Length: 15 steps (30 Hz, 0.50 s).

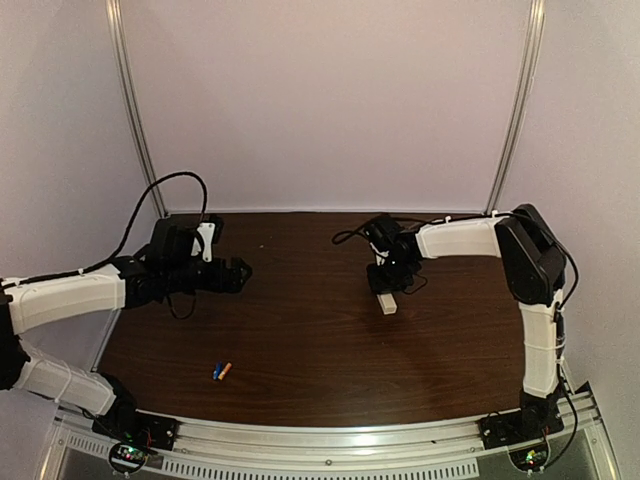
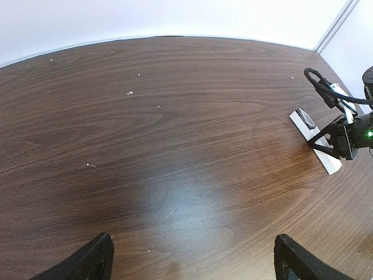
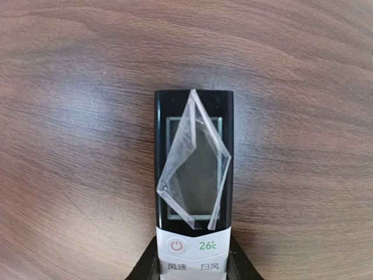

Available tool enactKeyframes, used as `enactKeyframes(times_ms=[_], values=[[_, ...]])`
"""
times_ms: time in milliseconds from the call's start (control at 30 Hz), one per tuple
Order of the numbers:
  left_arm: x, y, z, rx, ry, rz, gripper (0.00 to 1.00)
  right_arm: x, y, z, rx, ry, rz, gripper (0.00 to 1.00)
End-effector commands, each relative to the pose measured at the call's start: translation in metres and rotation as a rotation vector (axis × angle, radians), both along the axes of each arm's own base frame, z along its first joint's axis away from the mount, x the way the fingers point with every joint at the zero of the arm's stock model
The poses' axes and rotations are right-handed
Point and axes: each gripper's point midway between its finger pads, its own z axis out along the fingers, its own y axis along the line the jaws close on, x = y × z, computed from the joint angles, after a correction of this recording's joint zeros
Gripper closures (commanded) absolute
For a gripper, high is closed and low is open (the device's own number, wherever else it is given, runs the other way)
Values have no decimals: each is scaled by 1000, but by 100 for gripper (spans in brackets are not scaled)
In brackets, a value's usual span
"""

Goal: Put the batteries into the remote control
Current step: Pick up the remote control from the center of the board.

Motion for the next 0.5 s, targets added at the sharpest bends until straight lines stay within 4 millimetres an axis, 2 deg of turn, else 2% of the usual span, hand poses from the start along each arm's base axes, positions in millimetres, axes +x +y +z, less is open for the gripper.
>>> enactKeyframes(times_ms=[0, 100, 200, 367, 467], values=[[0, -1, 19, -65, -74, 6, 3, 2, 17, 25, 148, -11, 22, 75], [-4, -3, 41, -129, -148, -9, 3, 7, 33, 65, 267, -91, 56, 80], [-12, -8, 65, -194, -223, -60, 3, 7, 52, 128, 436, -212, 121, 81], [-34, -40, 94, -321, -282, -280, 5, -8, 77, 238, 754, -395, 227, 82], [-53, -63, 116, -419, -311, -444, 7, -26, 93, 288, 898, -462, 317, 82]])
